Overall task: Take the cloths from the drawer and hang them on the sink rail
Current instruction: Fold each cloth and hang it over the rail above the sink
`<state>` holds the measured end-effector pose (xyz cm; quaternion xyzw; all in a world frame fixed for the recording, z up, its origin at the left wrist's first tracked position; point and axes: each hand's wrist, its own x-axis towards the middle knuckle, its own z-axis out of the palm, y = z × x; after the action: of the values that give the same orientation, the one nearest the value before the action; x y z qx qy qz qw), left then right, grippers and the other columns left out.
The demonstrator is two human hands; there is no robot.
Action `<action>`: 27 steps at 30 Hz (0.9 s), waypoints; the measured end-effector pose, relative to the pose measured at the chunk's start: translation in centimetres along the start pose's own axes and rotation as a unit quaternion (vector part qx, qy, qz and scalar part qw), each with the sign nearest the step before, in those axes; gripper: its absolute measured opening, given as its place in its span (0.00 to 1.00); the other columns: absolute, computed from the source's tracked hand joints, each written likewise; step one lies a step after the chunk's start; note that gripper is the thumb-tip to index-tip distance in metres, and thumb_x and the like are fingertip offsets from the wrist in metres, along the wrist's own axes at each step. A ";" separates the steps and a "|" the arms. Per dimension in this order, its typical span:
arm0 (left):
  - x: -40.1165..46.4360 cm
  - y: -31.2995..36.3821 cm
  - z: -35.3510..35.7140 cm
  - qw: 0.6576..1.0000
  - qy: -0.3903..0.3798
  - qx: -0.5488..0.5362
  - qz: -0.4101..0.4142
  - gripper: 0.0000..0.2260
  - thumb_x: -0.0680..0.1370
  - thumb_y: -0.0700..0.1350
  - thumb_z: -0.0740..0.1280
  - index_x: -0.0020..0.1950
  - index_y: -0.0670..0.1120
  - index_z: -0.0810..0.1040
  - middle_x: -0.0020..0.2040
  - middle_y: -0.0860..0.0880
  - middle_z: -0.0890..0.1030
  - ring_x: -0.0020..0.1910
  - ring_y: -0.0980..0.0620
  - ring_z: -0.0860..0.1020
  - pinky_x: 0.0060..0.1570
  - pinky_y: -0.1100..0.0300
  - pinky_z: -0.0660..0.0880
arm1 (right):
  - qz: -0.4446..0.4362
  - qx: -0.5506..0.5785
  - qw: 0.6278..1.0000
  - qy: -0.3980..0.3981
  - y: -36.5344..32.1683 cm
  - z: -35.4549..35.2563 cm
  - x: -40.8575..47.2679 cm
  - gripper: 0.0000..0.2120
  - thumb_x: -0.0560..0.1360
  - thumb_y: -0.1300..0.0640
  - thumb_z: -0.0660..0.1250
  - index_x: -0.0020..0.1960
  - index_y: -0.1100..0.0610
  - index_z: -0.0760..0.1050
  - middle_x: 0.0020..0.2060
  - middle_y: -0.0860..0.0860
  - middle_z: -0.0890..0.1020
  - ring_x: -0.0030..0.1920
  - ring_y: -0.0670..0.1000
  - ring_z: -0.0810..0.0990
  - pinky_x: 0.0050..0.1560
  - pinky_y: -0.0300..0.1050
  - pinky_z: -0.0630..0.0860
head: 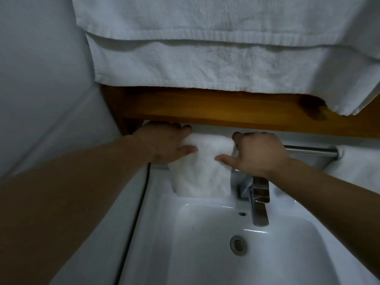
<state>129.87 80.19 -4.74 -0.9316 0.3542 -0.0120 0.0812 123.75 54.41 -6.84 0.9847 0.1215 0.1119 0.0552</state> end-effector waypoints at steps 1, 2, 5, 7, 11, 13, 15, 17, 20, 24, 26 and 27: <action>0.1 -0.3 -0.2 1.000 -0.015 0.000 0.000 0.34 0.71 0.74 0.40 0.62 0.53 0.65 0.57 0.48 0.78 0.57 0.44 0.76 0.56 0.49 0.74 | -0.003 -0.002 1.000 0.011 0.0 0.1 -0.2 0.36 0.69 0.21 0.46 0.45 0.51 0.72 0.26 0.43 0.67 0.25 0.44 0.67 0.28 0.39 0.64; 0.2 -0.7 -0.3 1.000 -0.024 -0.002 -0.001 0.36 0.70 0.75 0.38 0.63 0.54 0.66 0.58 0.48 0.77 0.59 0.44 0.75 0.59 0.49 0.72 | -0.003 -0.004 1.000 0.021 0.0 0.3 -0.2 0.35 0.70 0.22 0.45 0.45 0.51 0.73 0.25 0.42 0.65 0.24 0.44 0.65 0.28 0.39 0.63; 0.3 -1.6 -0.4 0.999 -0.007 0.033 0.004 0.38 0.69 0.74 0.36 0.61 0.53 0.71 0.59 0.49 0.79 0.60 0.46 0.75 0.63 0.50 0.68 | 0.009 -0.007 0.999 0.045 -0.4 0.5 -0.3 0.36 0.73 0.23 0.44 0.46 0.52 0.75 0.24 0.43 0.66 0.22 0.45 0.65 0.27 0.37 0.61; 0.3 -1.5 -0.3 0.999 0.024 0.049 0.003 0.38 0.69 0.74 0.36 0.56 0.53 0.74 0.54 0.49 0.81 0.57 0.46 0.77 0.61 0.51 0.69 | 0.014 -0.006 0.998 0.053 -0.5 0.7 -0.4 0.37 0.73 0.23 0.44 0.47 0.52 0.76 0.25 0.45 0.71 0.23 0.47 0.68 0.27 0.37 0.61; -0.1 1.5 -0.7 0.992 0.112 0.060 0.011 0.37 0.75 0.70 0.36 0.61 0.52 0.76 0.48 0.48 0.83 0.48 0.45 0.81 0.46 0.54 0.76 | 0.016 -0.006 0.998 0.060 -0.6 0.7 -0.4 0.37 0.72 0.22 0.44 0.45 0.52 0.76 0.26 0.45 0.70 0.23 0.49 0.68 0.27 0.38 0.59; -0.3 3.5 -0.6 0.986 0.162 0.034 0.025 0.31 0.79 0.66 0.45 0.60 0.48 0.78 0.48 0.47 0.83 0.46 0.46 0.81 0.44 0.53 0.76 | 0.013 0.000 0.999 0.050 -0.5 0.5 -0.3 0.37 0.71 0.22 0.45 0.44 0.52 0.75 0.26 0.44 0.67 0.24 0.48 0.67 0.27 0.38 0.58; -0.4 5.3 -0.4 0.986 0.161 -0.049 0.012 0.29 0.79 0.65 0.47 0.60 0.46 0.77 0.52 0.46 0.83 0.49 0.45 0.80 0.50 0.51 0.76 | 0.005 0.004 0.999 0.032 -0.2 0.3 -0.3 0.34 0.69 0.21 0.45 0.43 0.50 0.70 0.25 0.43 0.64 0.24 0.46 0.65 0.27 0.39 0.56; -0.3 6.8 0.0 0.984 0.170 -0.049 -0.018 0.29 0.79 0.64 0.48 0.61 0.46 0.77 0.54 0.46 0.82 0.52 0.44 0.79 0.54 0.50 0.73 | -0.007 0.004 1.000 0.015 0.0 0.0 -0.2 0.30 0.69 0.22 0.48 0.43 0.49 0.64 0.25 0.43 0.62 0.24 0.43 0.61 0.27 0.39 0.54; 0.1 7.5 0.3 0.988 0.140 -0.016 -0.067 0.29 0.79 0.66 0.45 0.65 0.49 0.74 0.56 0.47 0.81 0.55 0.44 0.78 0.60 0.48 0.69 | -0.017 0.003 1.000 -0.008 0.3 0.0 -0.1 0.28 0.69 0.24 0.53 0.44 0.49 0.62 0.26 0.43 0.61 0.25 0.43 0.59 0.27 0.39 0.53; 0.5 6.9 1.1 0.988 0.127 0.015 -0.088 0.28 0.79 0.64 0.44 0.64 0.50 0.73 0.54 0.47 0.81 0.53 0.44 0.77 0.57 0.48 0.69 | -0.017 -0.002 1.000 -0.002 0.3 0.4 -0.1 0.31 0.67 0.22 0.50 0.45 0.50 0.68 0.26 0.43 0.61 0.25 0.47 0.64 0.26 0.39 0.53; 0.5 6.4 1.5 0.987 0.148 0.035 -0.059 0.26 0.80 0.63 0.49 0.60 0.47 0.76 0.49 0.45 0.82 0.48 0.43 0.79 0.51 0.49 0.72 | -0.014 -0.002 1.000 0.009 0.3 0.6 -0.2 0.34 0.67 0.22 0.47 0.45 0.51 0.70 0.26 0.43 0.61 0.25 0.48 0.64 0.26 0.39 0.53; 0.6 6.0 1.6 0.986 0.155 0.037 -0.040 0.25 0.80 0.62 0.52 0.58 0.46 0.77 0.46 0.44 0.82 0.45 0.42 0.80 0.47 0.49 0.74 | -0.014 0.001 1.000 0.013 0.3 0.7 -0.2 0.34 0.67 0.22 0.47 0.44 0.51 0.70 0.25 0.43 0.61 0.24 0.47 0.63 0.26 0.39 0.52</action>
<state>126.49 75.61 -7.28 -0.9281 0.3243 -0.1727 0.0595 123.76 54.03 -7.48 0.9815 0.1358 0.1238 0.0546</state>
